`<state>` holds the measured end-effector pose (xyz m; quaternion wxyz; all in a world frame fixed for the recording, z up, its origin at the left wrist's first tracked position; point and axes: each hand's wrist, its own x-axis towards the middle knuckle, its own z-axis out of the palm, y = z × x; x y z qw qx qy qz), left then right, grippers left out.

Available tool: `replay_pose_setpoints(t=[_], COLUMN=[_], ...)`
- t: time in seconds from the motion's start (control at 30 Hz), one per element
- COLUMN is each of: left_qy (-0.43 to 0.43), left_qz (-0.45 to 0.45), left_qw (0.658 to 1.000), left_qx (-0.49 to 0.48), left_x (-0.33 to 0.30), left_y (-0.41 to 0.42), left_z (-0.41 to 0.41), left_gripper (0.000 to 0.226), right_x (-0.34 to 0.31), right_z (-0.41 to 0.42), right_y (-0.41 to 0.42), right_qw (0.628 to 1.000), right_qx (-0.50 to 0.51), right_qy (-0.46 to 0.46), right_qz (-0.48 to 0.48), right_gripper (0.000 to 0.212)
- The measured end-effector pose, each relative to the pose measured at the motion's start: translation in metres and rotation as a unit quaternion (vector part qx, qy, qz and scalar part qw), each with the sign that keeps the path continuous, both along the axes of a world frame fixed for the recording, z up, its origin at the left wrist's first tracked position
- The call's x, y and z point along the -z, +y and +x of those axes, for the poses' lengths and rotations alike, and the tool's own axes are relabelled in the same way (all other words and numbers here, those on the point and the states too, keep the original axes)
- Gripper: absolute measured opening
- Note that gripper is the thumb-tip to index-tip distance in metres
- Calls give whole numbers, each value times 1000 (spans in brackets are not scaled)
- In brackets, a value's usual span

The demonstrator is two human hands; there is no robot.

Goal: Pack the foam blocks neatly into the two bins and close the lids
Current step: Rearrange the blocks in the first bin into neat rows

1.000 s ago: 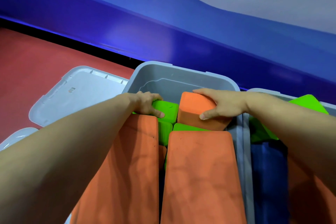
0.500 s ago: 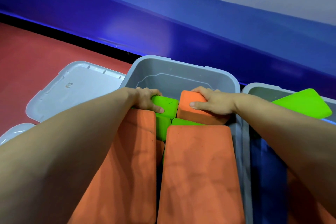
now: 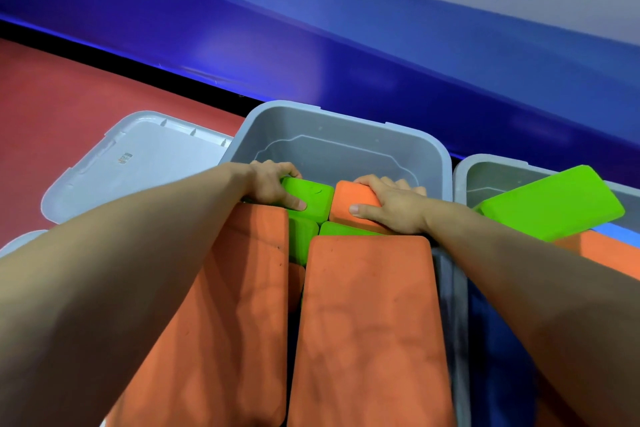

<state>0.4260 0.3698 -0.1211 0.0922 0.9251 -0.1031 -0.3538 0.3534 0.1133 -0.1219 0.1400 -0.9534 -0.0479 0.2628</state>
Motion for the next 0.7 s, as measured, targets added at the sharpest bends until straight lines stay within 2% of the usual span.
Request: replay_pose_setpoints(t=[0.1, 0.2, 0.27, 0.4, 0.53, 0.7], left_qy=[-18, -11, -2, 10, 3, -15], left_qz=[9, 3, 31, 36, 30, 29], left_qw=[1000, 997, 996, 996, 998, 999], left_qx=[-20, -81, -89, -77, -47, 37], left_x=[0, -1, -3, -9, -12, -9], left_y=[2, 1, 1, 3, 3, -6], left_z=[0, -1, -1, -3, -7, -12], left_gripper=[77, 94, 102, 98, 90, 100], right_x=[6, 1, -3, -3, -2, -6], right_z=[-2, 1, 5, 6, 0, 4], right_y=[1, -1, -1, 2, 3, 6], right_qw=[1000, 1000, 998, 997, 997, 996], right_qx=[12, 24, 26, 40, 45, 49], right_qy=[-17, 7, 39, 54, 62, 78], right_qz=[5, 17, 32, 26, 13, 10], right_gripper=[59, 60, 64, 71, 90, 87])
